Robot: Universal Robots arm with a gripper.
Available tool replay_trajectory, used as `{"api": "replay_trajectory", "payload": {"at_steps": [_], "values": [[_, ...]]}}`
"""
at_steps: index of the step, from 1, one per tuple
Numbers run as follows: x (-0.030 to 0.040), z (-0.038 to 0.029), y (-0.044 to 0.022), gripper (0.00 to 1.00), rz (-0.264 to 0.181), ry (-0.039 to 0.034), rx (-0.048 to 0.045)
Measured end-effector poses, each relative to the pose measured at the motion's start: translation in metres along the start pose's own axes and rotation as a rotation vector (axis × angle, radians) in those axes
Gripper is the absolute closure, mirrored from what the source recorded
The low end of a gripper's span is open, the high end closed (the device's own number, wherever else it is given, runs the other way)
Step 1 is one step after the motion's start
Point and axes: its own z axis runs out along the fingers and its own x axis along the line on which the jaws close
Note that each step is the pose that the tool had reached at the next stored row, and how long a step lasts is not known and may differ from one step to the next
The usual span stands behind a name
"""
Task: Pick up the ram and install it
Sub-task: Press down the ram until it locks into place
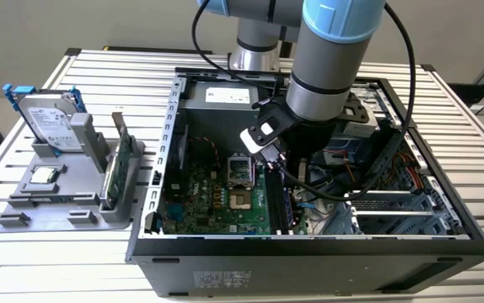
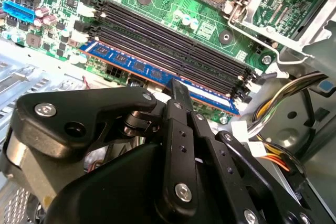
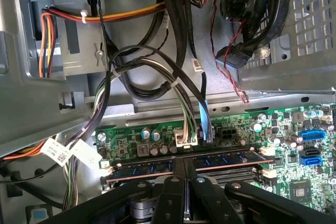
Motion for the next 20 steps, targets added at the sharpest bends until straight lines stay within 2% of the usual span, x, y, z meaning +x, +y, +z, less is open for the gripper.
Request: {"api": "replay_trajectory", "payload": {"at_steps": [9,20], "values": [[0.0002,0.0043,-0.0001,1.0,0.0,0.0001,0.0],[0.0002,0.0065,-0.0002,1.0,0.0,-0.0007,0.0001]]}}
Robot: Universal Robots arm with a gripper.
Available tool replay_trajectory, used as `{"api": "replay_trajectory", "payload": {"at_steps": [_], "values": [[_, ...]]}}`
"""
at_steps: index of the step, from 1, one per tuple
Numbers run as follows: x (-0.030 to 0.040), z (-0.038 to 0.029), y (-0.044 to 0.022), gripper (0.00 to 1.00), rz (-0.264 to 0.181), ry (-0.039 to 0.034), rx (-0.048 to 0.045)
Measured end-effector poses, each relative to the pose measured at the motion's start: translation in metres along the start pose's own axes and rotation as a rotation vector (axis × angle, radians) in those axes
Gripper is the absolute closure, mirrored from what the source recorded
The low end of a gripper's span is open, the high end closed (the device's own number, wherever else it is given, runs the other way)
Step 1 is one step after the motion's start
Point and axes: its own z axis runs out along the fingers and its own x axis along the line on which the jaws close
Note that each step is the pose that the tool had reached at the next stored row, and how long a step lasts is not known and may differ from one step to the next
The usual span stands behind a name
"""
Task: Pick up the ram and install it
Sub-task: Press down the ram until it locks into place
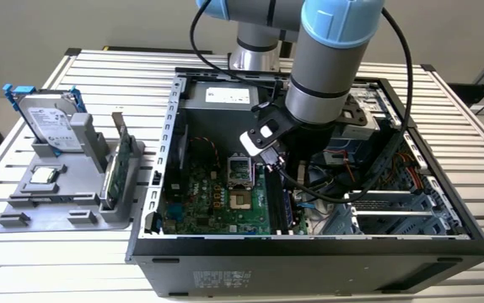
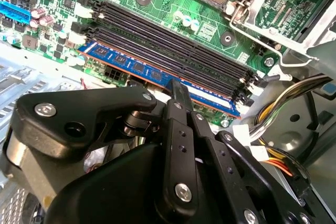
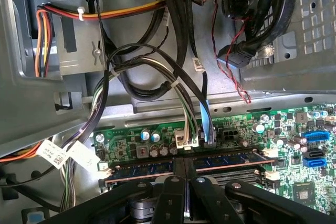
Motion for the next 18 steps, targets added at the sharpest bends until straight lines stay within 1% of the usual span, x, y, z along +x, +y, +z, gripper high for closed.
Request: {"api": "replay_trajectory", "payload": {"at_steps": [13,15,17,18], "values": [[0.0002,0.0009,0.0,1.0,0.0,0.0009,-0.0001],[0.0004,-0.0016,0.0,1.0,0.0,0.0037,-0.0002],[-0.0002,-0.0072,0.0001,1.0,0.0,0.0009,0.0005],[-0.0003,-0.0091,0.0002,1.0,0.0,0.001,0.0006]]}}
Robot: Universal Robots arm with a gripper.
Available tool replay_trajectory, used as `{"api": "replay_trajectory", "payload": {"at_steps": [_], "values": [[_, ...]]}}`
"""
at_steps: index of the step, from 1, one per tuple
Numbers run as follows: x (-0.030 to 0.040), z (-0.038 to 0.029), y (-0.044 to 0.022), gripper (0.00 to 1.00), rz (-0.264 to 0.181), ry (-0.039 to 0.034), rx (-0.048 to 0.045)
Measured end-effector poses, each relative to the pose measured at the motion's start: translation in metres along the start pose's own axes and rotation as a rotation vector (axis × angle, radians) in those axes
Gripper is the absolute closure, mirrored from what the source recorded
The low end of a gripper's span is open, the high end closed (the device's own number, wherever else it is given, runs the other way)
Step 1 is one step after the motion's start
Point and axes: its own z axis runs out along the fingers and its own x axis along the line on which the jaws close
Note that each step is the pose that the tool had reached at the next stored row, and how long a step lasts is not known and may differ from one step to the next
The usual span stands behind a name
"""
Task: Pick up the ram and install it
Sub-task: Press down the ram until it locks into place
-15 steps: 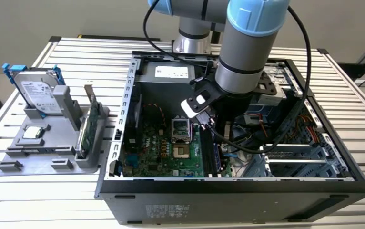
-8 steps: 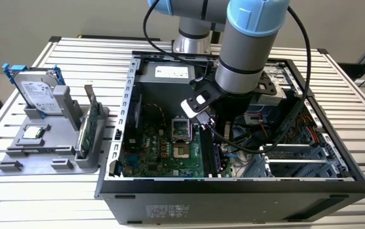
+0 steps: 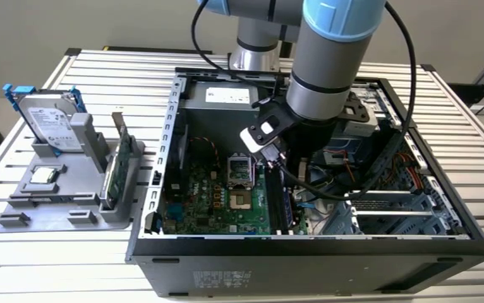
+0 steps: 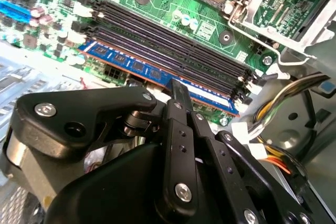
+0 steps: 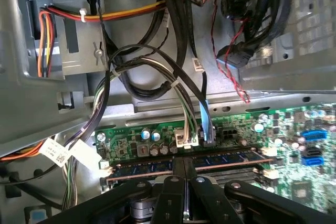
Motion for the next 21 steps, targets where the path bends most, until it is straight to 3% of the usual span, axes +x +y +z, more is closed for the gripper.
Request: {"api": "replay_trajectory", "payload": {"at_steps": [6,18,21], "values": [[0.0025,-0.0003,-0.0003,1.0,0.0,-0.0001,0.0001],[0.0086,0.0148,-0.0016,1.0,0.0,0.0016,0.0007],[0.0088,0.0149,-0.0015,1.0,0.0,0.0007,0.0008]]}}
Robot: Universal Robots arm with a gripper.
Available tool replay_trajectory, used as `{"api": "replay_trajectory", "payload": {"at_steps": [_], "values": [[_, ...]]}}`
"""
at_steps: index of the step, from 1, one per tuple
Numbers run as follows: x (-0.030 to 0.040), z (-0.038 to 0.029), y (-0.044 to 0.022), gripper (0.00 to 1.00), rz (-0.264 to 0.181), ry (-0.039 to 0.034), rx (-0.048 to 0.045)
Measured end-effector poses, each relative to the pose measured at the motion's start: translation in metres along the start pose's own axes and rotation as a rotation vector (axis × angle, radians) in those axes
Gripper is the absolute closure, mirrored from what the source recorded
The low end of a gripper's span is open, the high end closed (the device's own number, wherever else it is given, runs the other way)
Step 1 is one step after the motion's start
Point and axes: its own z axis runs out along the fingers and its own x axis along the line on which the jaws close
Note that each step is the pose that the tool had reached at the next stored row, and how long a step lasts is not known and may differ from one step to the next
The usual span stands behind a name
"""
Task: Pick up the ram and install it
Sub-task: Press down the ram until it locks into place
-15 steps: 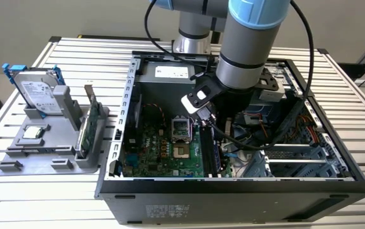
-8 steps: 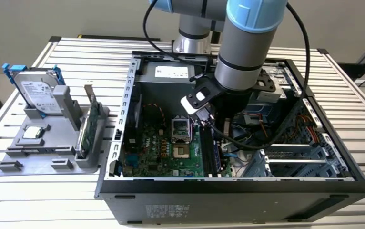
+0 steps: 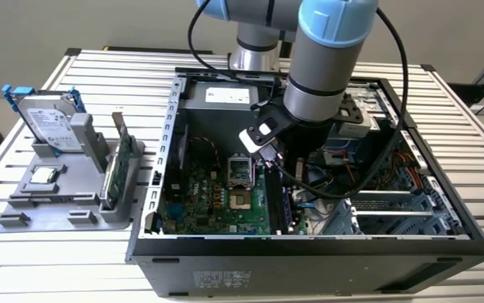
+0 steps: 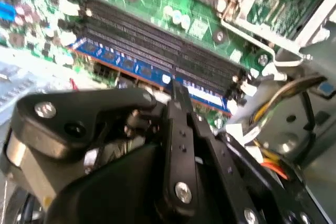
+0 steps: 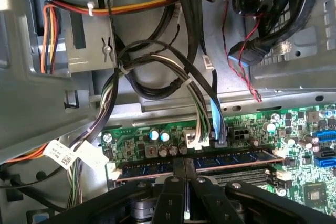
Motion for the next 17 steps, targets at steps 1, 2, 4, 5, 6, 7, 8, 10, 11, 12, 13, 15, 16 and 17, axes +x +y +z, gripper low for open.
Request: {"api": "replay_trajectory", "payload": {"at_steps": [1,2,4,5,6,7,8,10,11,12,13,15,16,17], "values": [[0.0002,-0.0023,0.0001,1.0,0.0,0.0008,0.0001],[0.0005,-0.0044,0.0002,1.0,0.0,0.0045,0.0008],[-0.0005,-0.0137,0.0004,1.0,0.0,0.0012,0.0024],[-0.0007,-0.0182,0.0006,1.0,0.0,0.0013,0.0025],[-0.0009,-0.0229,0.0007,1.0,0.0,0.0014,0.0032],[-0.0011,-0.0259,0.0008,1.0,0.0,0.0006,0.0036],[-0.0012,-0.0278,0.0008,1.0,0.0,0.0011,0.0038],[-0.0013,-0.031,0.0009,1.0,0.0,0.0007,0.004],[-0.0013,-0.031,0.0009,1.0,0.0,0.001,0.0039],[-0.0013,-0.031,0.001,1.0,0.0,0.0011,0.004],[-0.0013,-0.031,0.0009,1.0,0.0,0.0013,0.004],[-0.0013,-0.0312,0.0009,1.0,0.0,0.0009,0.004],[-0.0013,-0.0312,0.001,1.0,0.0,0.001,0.004],[-0.0013,-0.0313,0.001,1.0,0.0,0.0009,0.004]]}}
